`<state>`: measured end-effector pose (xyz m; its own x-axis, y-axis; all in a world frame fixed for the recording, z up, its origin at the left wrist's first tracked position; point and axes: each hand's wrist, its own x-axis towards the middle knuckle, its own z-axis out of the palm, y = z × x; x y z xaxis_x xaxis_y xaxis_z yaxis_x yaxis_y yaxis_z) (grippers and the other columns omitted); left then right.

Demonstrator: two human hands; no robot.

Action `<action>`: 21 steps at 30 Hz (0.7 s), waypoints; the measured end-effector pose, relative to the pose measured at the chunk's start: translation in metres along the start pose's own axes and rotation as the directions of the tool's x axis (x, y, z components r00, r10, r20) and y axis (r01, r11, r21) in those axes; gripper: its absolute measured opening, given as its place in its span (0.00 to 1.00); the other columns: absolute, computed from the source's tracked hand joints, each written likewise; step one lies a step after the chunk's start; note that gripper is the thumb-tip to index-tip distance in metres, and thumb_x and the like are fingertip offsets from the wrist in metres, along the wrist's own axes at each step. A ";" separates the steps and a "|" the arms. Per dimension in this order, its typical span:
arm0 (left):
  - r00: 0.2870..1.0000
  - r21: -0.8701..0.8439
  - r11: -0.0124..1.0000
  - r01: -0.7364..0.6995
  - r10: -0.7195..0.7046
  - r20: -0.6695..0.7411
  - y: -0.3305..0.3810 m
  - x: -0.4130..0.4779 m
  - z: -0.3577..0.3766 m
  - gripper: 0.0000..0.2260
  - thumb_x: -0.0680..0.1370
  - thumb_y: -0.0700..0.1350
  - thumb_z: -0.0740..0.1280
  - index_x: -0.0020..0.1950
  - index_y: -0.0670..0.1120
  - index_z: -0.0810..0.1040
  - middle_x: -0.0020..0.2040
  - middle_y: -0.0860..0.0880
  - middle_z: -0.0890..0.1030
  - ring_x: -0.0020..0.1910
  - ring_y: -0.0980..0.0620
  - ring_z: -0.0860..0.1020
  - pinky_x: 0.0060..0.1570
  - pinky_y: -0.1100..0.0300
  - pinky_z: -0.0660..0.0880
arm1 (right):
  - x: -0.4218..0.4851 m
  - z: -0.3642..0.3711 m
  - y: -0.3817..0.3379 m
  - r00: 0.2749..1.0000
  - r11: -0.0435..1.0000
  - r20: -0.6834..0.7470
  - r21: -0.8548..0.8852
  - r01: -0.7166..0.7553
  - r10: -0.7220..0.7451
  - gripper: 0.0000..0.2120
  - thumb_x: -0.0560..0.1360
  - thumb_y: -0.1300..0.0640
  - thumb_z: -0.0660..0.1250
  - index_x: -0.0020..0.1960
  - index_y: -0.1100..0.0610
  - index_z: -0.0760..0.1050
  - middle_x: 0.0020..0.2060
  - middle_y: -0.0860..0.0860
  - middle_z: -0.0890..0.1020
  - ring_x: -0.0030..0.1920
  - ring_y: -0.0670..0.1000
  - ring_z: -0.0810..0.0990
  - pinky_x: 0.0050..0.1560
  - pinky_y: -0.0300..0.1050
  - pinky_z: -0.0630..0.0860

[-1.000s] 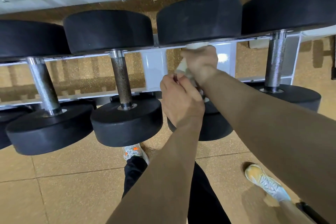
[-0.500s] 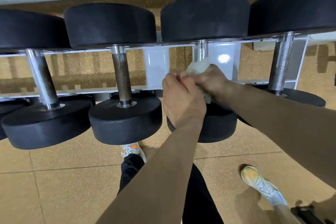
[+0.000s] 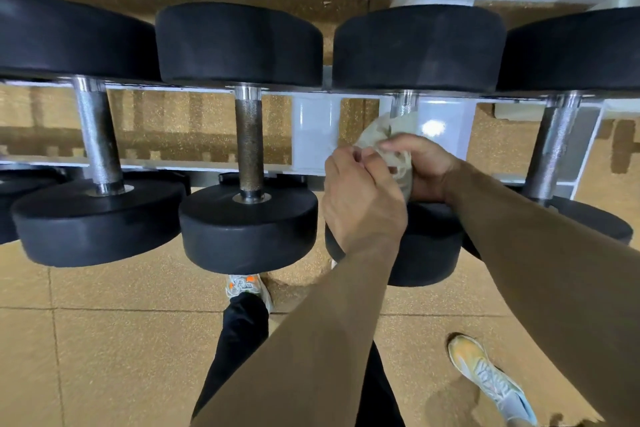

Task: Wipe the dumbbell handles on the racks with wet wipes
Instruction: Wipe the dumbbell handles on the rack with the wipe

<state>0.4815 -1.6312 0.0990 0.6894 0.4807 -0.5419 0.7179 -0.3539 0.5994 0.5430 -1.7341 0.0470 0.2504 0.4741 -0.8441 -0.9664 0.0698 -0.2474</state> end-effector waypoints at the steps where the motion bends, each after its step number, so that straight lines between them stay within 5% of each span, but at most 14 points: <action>1: 1.000 0.002 1.000 0.001 -0.001 0.007 0.001 0.000 0.000 0.12 0.84 0.54 0.55 0.58 0.48 0.72 0.57 0.51 0.76 0.55 0.47 0.75 0.55 0.51 0.71 | -0.002 0.000 0.002 1.000 1.000 -0.017 -0.006 -0.007 0.006 0.09 0.74 0.60 0.66 0.49 0.60 0.84 0.43 0.55 0.85 0.45 0.53 0.85 0.46 0.45 0.82; 3: 1.000 -0.001 1.000 0.005 -0.005 0.008 0.000 0.000 -0.001 0.12 0.84 0.54 0.55 0.58 0.48 0.72 0.57 0.51 0.76 0.56 0.47 0.75 0.54 0.52 0.70 | -0.006 0.007 0.006 0.993 0.994 -0.106 -0.100 0.041 -0.052 0.10 0.77 0.62 0.68 0.56 0.65 0.81 0.45 0.58 0.85 0.47 0.55 0.84 0.44 0.44 0.82; 5: 1.000 -0.013 1.000 0.021 -0.021 0.001 0.001 0.000 -0.002 0.13 0.84 0.54 0.55 0.59 0.47 0.72 0.57 0.52 0.76 0.56 0.48 0.75 0.53 0.54 0.68 | -0.013 0.017 0.011 0.940 0.918 -0.259 -0.381 0.113 -0.223 0.13 0.77 0.58 0.73 0.56 0.67 0.80 0.43 0.59 0.85 0.45 0.54 0.84 0.39 0.44 0.81; 8: 0.997 -0.092 0.993 0.075 -0.075 0.007 0.003 -0.002 -0.005 0.12 0.84 0.53 0.55 0.59 0.49 0.74 0.57 0.52 0.78 0.55 0.48 0.76 0.57 0.51 0.71 | -0.036 0.026 0.013 0.761 0.709 -0.438 -0.704 0.041 -0.479 0.13 0.76 0.51 0.75 0.39 0.58 0.79 0.28 0.47 0.82 0.27 0.39 0.79 0.26 0.32 0.71; 11: 0.992 -0.197 0.973 0.118 -0.107 0.067 0.006 -0.004 -0.014 0.07 0.83 0.51 0.59 0.53 0.53 0.75 0.46 0.55 0.80 0.46 0.52 0.78 0.50 0.54 0.74 | -0.063 0.021 0.014 0.588 0.721 -0.537 -0.683 0.118 -0.605 0.11 0.79 0.57 0.70 0.39 0.60 0.78 0.32 0.50 0.81 0.34 0.48 0.83 0.31 0.34 0.72; 12: 0.989 -0.239 0.962 0.134 -0.113 0.099 0.006 -0.002 -0.017 0.05 0.82 0.50 0.61 0.52 0.53 0.76 0.42 0.57 0.80 0.42 0.56 0.77 0.47 0.58 0.72 | -0.074 0.021 0.012 0.590 0.786 -0.555 -0.567 0.247 -0.586 0.08 0.79 0.59 0.68 0.43 0.61 0.80 0.36 0.52 0.83 0.39 0.54 0.85 0.36 0.39 0.77; 14: 0.971 -0.307 0.934 0.183 -0.122 0.206 0.009 0.001 -0.027 0.05 0.80 0.51 0.67 0.53 0.52 0.78 0.40 0.60 0.80 0.41 0.64 0.77 0.45 0.64 0.70 | -0.094 0.026 0.010 0.718 0.870 -0.497 -0.207 0.448 -0.488 0.07 0.80 0.63 0.65 0.49 0.59 0.82 0.42 0.54 0.86 0.45 0.58 0.86 0.46 0.49 0.83; 17: 0.882 -0.370 0.884 0.285 -0.091 0.463 0.017 0.006 -0.043 0.17 0.76 0.60 0.72 0.57 0.49 0.81 0.47 0.58 0.85 0.46 0.63 0.81 0.50 0.69 0.74 | -0.107 0.034 0.008 0.898 0.898 -0.246 0.162 0.410 -0.366 0.14 0.74 0.62 0.63 0.58 0.60 0.79 0.51 0.56 0.85 0.54 0.57 0.84 0.54 0.54 0.82; 19: 0.885 -0.383 0.888 0.254 -0.054 0.462 0.018 0.011 -0.048 0.13 0.76 0.55 0.74 0.51 0.47 0.84 0.47 0.50 0.87 0.47 0.54 0.85 0.54 0.56 0.81 | -0.102 0.034 0.007 0.926 0.924 -0.197 0.150 0.352 -0.321 0.18 0.72 0.62 0.63 0.60 0.62 0.79 0.52 0.57 0.84 0.55 0.57 0.84 0.53 0.52 0.82; 21: 0.940 -0.369 0.914 0.166 -0.034 0.339 0.016 0.019 -0.048 0.08 0.75 0.46 0.76 0.51 0.44 0.84 0.49 0.43 0.86 0.48 0.45 0.85 0.56 0.48 0.81 | -0.091 0.029 0.006 0.874 0.941 -0.357 -0.055 0.334 -0.331 0.13 0.74 0.68 0.64 0.57 0.64 0.80 0.48 0.57 0.85 0.53 0.60 0.85 0.49 0.53 0.84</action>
<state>0.5012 -1.5888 0.1268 0.6562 0.1925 -0.7297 0.7356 0.0527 0.6754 0.5128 -1.7518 0.1362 0.5592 0.0777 -0.8254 -0.8226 0.1758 -0.5408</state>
